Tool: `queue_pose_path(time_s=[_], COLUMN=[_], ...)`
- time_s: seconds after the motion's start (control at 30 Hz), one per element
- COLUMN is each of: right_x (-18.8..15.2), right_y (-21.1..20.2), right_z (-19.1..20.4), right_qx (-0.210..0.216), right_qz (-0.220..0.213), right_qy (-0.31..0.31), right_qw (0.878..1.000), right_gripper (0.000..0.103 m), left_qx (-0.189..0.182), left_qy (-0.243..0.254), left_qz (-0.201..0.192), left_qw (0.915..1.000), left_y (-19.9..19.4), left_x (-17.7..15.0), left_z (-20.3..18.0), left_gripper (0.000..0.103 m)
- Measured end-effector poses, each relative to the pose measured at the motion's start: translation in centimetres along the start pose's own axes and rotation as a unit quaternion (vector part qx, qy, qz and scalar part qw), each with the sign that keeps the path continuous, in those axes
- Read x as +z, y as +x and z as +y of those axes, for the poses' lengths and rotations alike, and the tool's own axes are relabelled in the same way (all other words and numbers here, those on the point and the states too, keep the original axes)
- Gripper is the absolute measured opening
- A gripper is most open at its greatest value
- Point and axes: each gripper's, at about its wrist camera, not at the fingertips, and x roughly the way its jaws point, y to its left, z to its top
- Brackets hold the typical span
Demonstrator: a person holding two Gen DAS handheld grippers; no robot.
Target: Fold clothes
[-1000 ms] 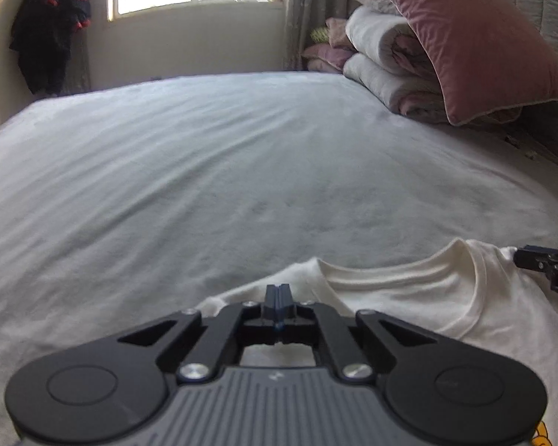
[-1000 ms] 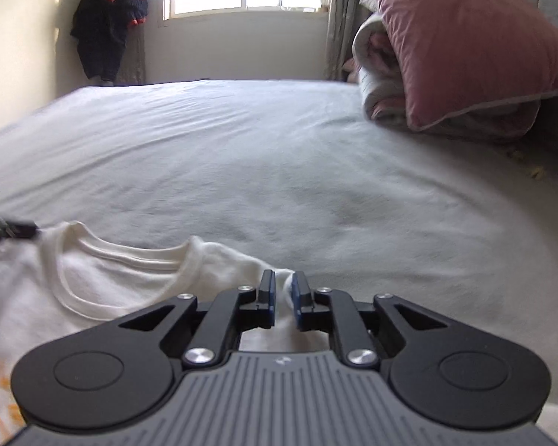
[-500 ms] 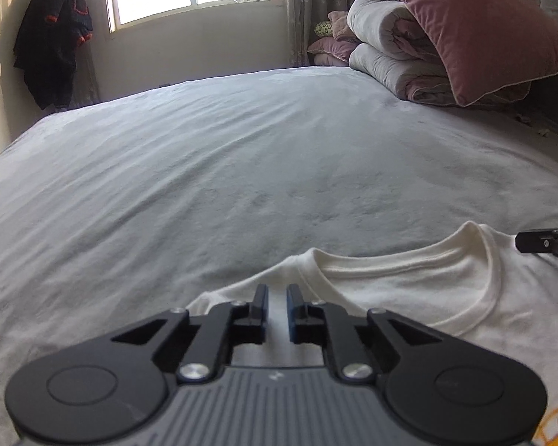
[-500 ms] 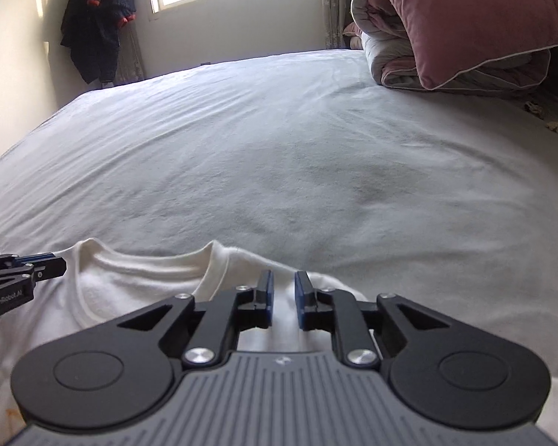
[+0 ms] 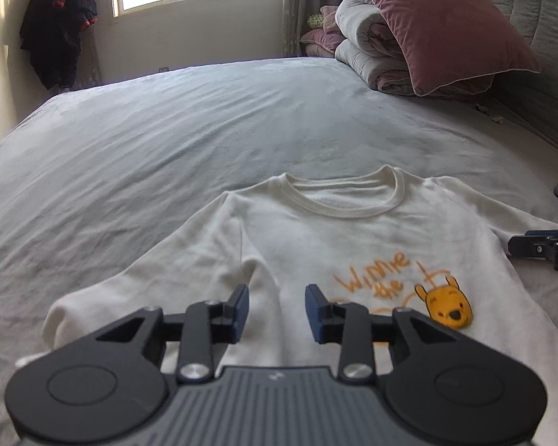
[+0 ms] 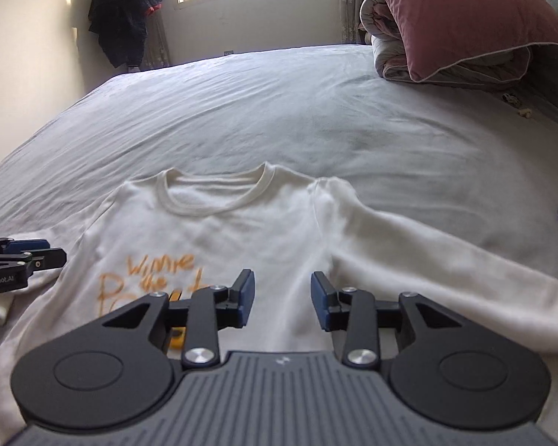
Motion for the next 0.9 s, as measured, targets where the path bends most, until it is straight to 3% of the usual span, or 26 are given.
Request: queue_pose_path(time_s=[0.3, 0.53, 0.73, 0.9], right_x=[-4.2, -7.2, -9.9, -11.5], right_y=[-5.9, -7.9, -8.6, -8.1], right_z=[-0.6, -0.8, -0.3, 0.2], right_qx=[0.023, 0.018, 0.028, 0.092], right_qz=[0.007, 0.028, 0.067, 0.128], right_qy=[0.029, 0.046, 0.048, 0.092], right_qw=[0.999, 0.998, 0.996, 0.983], right_gripper=[0.045, 0.045, 0.046, 0.047], left_qx=[0.005, -0.002, -0.044, -0.117], left_qy=[-0.030, -0.080, -0.009, 0.049], left_qz=[0.048, 0.068, 0.024, -0.003], left_qw=[0.9984, 0.9945, 0.9987, 0.9918], left_y=[-5.7, -8.3, -11.0, -12.6], left_x=[-6.6, -11.2, -13.8, -14.9], left_z=[2.6, 5.2, 2.6, -1.0], left_gripper=[0.046, 0.048, 0.049, 0.057])
